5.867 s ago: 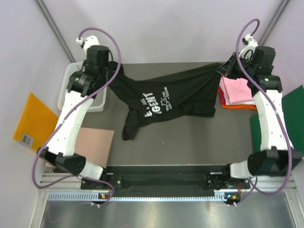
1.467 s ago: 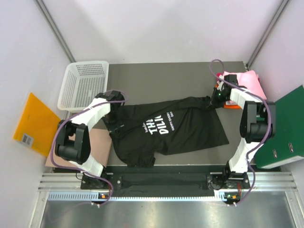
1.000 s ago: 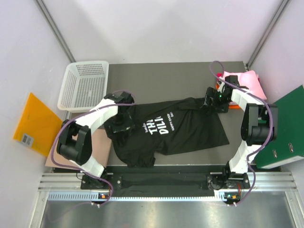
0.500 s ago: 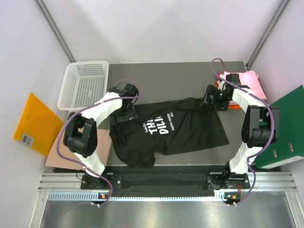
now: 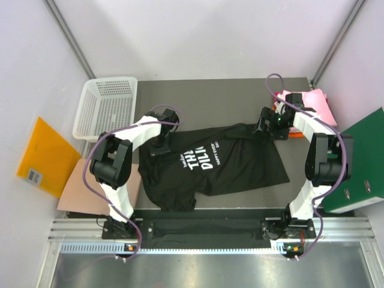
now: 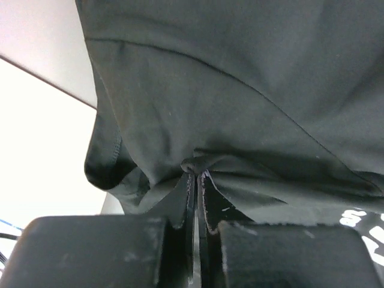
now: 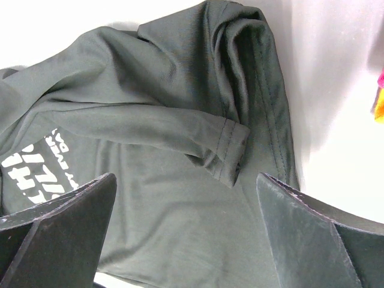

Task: Fold and stack the t-shirts
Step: Fold the flattened tshirt in 1/3 of the way

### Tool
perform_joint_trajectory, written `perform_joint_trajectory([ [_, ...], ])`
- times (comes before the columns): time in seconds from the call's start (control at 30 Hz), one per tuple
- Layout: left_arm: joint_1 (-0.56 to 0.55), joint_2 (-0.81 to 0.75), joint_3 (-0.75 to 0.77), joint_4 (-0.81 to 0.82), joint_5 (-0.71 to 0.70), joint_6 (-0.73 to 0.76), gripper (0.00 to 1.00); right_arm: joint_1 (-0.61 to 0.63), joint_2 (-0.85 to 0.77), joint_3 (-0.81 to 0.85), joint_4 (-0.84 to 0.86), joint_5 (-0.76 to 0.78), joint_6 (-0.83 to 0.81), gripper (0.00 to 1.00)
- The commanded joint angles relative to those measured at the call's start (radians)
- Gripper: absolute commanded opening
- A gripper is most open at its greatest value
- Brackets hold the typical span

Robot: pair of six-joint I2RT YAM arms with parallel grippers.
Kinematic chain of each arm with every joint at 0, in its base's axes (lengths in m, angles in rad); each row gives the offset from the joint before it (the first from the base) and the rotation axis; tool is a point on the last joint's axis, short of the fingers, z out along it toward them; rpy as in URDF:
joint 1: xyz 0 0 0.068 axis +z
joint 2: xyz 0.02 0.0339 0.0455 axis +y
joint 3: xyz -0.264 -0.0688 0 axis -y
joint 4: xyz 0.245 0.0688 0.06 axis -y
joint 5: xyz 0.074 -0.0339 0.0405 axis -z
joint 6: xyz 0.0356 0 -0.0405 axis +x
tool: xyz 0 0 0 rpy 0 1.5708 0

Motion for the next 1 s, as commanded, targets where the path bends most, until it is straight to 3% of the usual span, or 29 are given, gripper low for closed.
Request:
perform_joint_trajectory([
  [0.0,0.000,-0.067,0.042,0.018,-0.009,0.004,0.00,-0.005,-0.043,0.031,0.021,-0.012,0.000,1.00],
  [0.2,-0.043,-0.222,0.021,0.024,0.093,0.043,0.00,-0.005,-0.041,0.020,0.024,0.009,-0.006,1.00],
  [0.5,-0.121,-0.253,-0.119,-0.128,0.094,-0.019,0.00,-0.006,0.017,0.052,0.009,0.026,0.006,1.00],
  [0.57,-0.135,-0.248,-0.146,-0.140,0.102,-0.010,0.16,-0.005,0.029,0.057,0.008,0.038,0.014,1.00],
  [0.6,-0.144,-0.245,-0.147,-0.145,0.093,-0.003,0.55,-0.006,0.033,0.060,0.009,0.043,0.016,1.00],
  [0.63,-0.161,-0.243,-0.140,-0.152,0.081,0.004,0.75,-0.005,0.039,0.060,0.011,0.052,0.020,0.99],
  [0.7,-0.173,-0.242,-0.131,-0.178,0.036,0.006,0.99,-0.005,0.056,0.062,0.020,0.058,0.028,0.96],
  [0.8,-0.173,-0.242,-0.108,-0.168,0.013,0.027,0.99,-0.006,0.080,0.062,0.055,0.060,0.043,0.84],
  [0.97,-0.173,-0.190,-0.056,-0.157,0.027,0.030,0.99,-0.005,0.100,0.062,0.107,-0.001,0.078,0.53],
])
